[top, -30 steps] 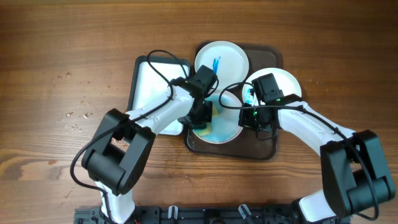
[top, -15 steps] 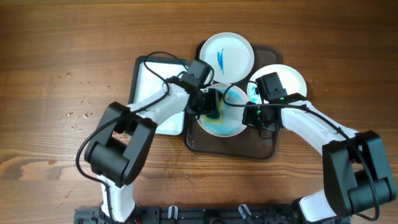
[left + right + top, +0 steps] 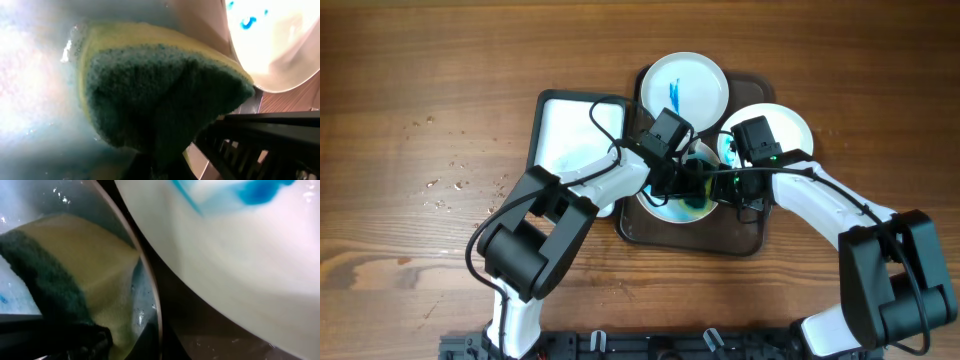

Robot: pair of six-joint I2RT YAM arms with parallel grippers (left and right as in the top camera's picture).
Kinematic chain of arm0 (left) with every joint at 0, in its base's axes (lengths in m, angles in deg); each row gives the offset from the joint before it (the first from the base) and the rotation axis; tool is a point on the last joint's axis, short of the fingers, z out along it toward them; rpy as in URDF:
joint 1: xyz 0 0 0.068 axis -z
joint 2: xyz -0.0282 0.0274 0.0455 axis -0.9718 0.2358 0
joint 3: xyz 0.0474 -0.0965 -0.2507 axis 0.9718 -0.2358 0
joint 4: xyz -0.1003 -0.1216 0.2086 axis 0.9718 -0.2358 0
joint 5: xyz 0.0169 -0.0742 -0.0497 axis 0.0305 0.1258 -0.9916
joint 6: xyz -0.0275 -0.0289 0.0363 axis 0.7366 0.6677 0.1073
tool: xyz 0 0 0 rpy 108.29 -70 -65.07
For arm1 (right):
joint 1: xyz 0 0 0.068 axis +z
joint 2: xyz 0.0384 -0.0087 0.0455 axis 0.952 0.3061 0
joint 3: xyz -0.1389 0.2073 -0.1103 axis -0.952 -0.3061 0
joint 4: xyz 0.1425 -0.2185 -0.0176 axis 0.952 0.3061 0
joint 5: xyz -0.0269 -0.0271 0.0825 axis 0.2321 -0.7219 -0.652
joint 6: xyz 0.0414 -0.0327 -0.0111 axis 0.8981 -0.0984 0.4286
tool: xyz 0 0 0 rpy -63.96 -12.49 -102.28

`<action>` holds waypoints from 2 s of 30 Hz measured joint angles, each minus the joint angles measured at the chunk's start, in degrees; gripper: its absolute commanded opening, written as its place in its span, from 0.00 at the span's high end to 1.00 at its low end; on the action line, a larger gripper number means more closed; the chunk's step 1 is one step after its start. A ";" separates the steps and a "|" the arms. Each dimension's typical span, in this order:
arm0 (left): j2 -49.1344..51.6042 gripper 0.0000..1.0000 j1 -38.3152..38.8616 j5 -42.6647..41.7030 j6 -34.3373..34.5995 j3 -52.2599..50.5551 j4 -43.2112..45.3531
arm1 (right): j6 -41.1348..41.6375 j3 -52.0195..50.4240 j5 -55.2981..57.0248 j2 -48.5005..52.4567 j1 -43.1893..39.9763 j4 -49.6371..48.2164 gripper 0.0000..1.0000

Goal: Clean dirty plates on tray and stack at the side
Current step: 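Scrub the front plate with the sponge using the left gripper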

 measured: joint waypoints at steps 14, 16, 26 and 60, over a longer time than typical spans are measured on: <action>-4.48 0.96 -6.49 18.18 -2.91 1.33 -19.02 | -0.79 0.02 -0.39 0.00 0.42 0.15 0.96; -4.59 0.96 -6.71 19.65 -4.44 1.31 -18.73 | -0.79 0.02 -0.42 0.00 0.42 0.13 0.96; -3.98 0.96 -7.19 11.98 -6.69 -0.31 -8.98 | -0.81 0.02 -0.20 -0.04 0.26 0.59 0.96; -4.52 0.96 -9.97 14.25 -14.19 -1.66 -4.22 | -2.32 0.09 -0.55 -0.04 0.39 0.63 0.96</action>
